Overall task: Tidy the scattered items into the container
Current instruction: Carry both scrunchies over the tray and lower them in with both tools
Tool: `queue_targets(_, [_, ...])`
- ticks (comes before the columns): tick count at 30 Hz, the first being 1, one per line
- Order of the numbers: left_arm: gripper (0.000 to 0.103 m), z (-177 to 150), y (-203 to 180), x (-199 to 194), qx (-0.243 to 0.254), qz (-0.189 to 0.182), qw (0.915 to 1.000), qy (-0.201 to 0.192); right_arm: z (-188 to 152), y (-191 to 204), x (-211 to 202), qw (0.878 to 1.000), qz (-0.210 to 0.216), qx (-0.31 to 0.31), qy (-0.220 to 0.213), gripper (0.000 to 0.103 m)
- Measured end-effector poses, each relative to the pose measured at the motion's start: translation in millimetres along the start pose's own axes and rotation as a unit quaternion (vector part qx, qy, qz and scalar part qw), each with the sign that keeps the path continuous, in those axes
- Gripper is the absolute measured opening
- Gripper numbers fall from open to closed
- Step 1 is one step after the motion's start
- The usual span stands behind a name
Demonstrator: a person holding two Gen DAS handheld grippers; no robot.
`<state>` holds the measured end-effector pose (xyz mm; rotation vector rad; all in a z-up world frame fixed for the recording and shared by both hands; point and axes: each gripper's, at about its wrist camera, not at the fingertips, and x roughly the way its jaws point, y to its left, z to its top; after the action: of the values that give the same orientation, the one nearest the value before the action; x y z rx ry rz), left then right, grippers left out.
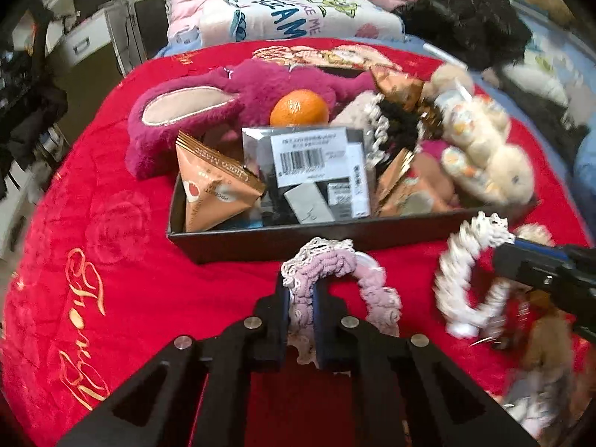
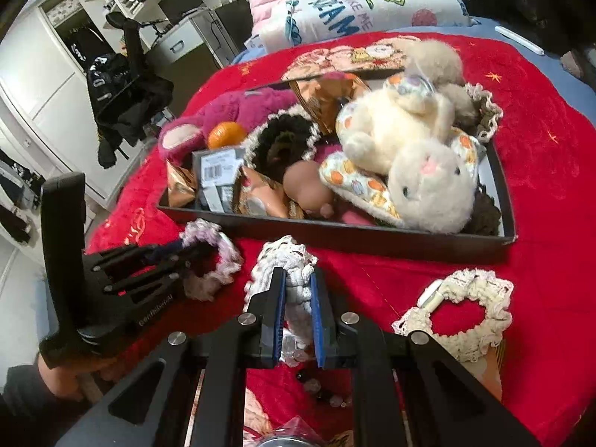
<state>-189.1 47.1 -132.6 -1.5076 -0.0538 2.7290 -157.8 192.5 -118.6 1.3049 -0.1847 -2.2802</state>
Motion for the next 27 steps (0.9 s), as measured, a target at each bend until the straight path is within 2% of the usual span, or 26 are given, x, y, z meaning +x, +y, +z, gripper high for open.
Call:
queue_targets(6, [0.011,11.0,-9.2,-38.9,0.016,-0.014,0.9990,-0.038,8.4,5.9,-25.2,0.999,0.006,-0.004,-0.032,0.013])
queue_targets(8, [0.011,14.0,16.9,-32.1,0.011,-0.030,0.9982,-0.050,10.7,9.6,-31.4,0.999,0.011,-0.002,-0.044,0.013])
queue_targets(11, [0.011,7.6,37.8,-66.2,0.009,-0.039,0.9966,-0.071,14.0,8.7,-44.7,0.998,0.013,0.000,-0.060,0.013])
queue_targets(15, [0.010,5.8,34.1,-100.0,0.001,-0.047,0.9938,-0.101,19.2,11.8,-57.7,0.996,0.019,0.010,-0.087,0.013])
queue_targets(19, [0.011,3.2,26.8,-119.7,0.009,-0.031,0.9931,-0.113,26.2,16.5,-89.9,0.989,0.009,0.019,-0.147,0.013])
queue_targets(27, [0.011,5.7,22.9,-131.0,0.024,-0.021,0.9920,-0.122,32.8,27.1,-108.1,0.987,0.001,0.005,-0.158,0.013])
